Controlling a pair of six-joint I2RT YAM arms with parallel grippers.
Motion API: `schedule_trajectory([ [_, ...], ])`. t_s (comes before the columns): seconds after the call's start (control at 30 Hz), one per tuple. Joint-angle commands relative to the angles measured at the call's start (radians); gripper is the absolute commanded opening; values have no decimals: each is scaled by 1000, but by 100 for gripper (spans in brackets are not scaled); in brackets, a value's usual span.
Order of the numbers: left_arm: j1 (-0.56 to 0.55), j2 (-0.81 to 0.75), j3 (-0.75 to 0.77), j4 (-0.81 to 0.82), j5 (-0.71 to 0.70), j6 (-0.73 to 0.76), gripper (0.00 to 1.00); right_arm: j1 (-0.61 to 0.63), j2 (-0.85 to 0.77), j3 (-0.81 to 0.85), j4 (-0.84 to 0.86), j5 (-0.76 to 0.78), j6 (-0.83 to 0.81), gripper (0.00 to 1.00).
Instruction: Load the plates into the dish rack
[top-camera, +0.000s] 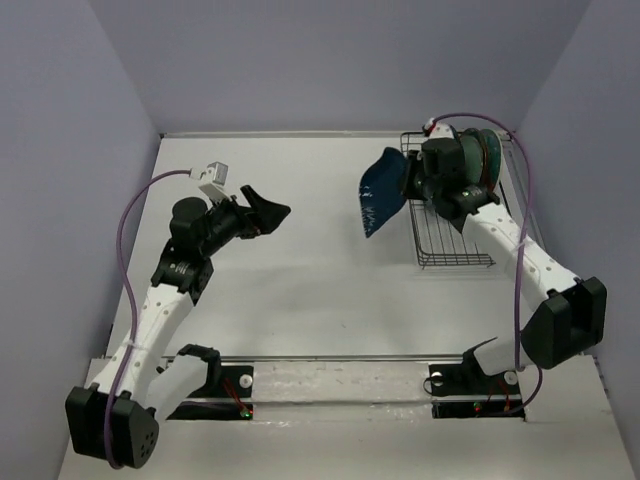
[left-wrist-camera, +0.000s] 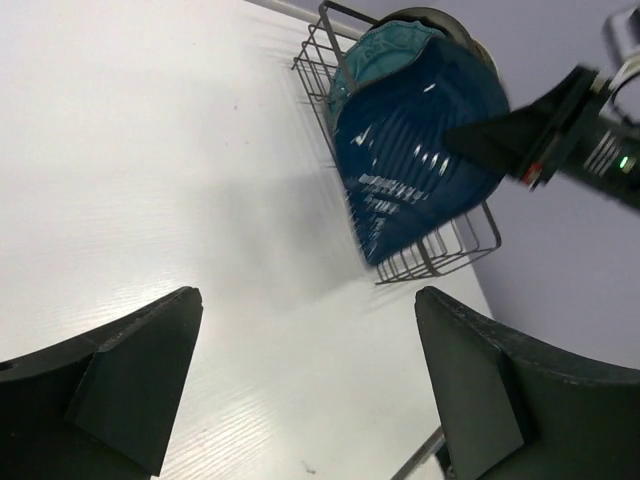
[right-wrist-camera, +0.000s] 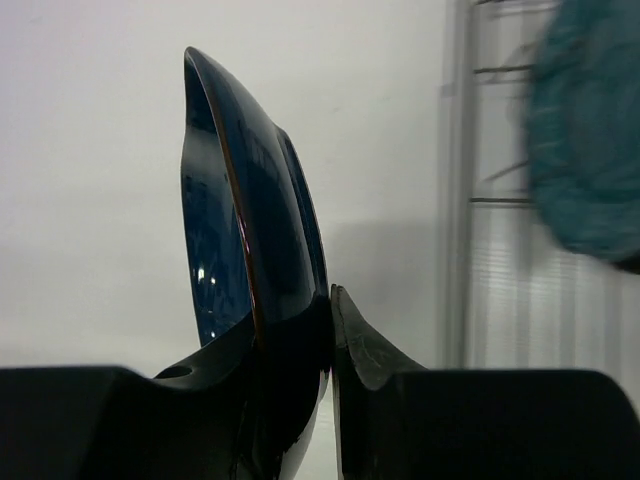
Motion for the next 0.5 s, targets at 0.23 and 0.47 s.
schedule_trajectory([
  [0.23,-9,-283,-44,-289,-88,338,99,-73,186,548,-224,578,-445,7],
  [0.47,-74,-350,-55,-288,-124,335,99,-73,416,777,-253,704,-586,7],
])
